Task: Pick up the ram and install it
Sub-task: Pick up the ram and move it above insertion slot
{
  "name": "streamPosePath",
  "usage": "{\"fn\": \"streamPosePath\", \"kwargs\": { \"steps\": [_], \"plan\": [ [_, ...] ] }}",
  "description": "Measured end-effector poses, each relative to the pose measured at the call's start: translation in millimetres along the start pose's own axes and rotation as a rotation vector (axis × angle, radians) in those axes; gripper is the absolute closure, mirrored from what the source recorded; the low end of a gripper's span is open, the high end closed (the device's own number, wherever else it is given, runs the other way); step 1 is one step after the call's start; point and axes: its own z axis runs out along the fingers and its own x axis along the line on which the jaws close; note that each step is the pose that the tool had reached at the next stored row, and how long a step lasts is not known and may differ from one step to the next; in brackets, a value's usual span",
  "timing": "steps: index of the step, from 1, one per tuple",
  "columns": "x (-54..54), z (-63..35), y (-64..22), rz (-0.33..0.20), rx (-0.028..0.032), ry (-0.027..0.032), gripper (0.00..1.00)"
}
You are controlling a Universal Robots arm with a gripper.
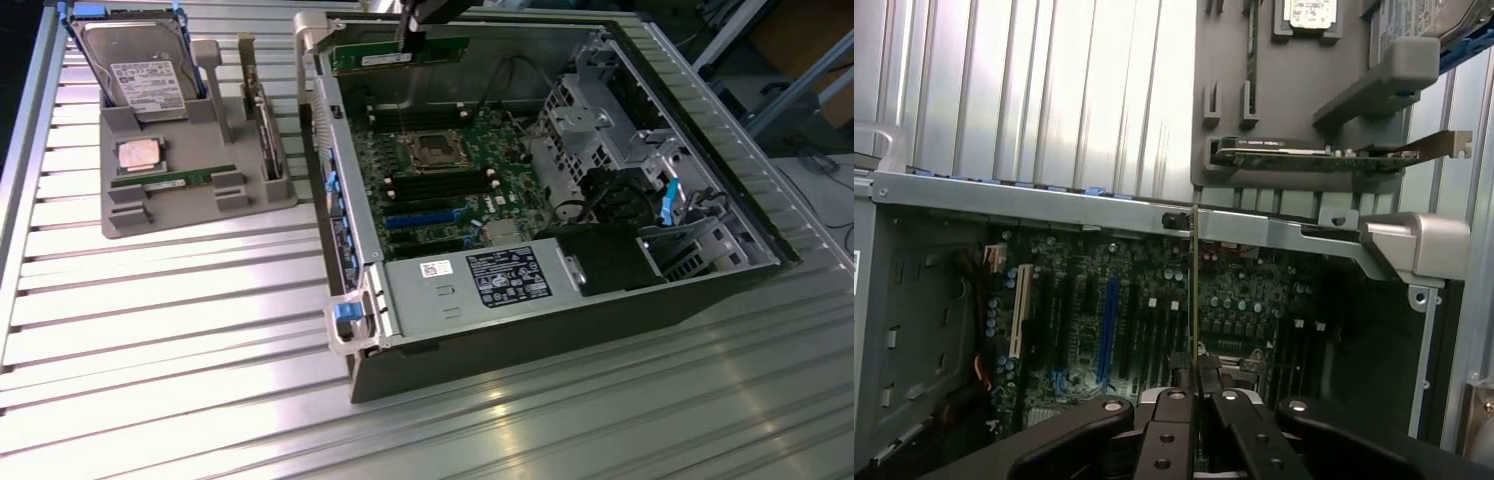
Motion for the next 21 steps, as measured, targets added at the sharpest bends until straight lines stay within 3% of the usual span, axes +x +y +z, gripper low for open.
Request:
{"fn": "streamPosePath", "kwargs": {
  "steps": [21],
  "plan": [
    [3.6,-1.4,-29.1,0.0,-0.0001,0.0009,0.88]
  ]
}}
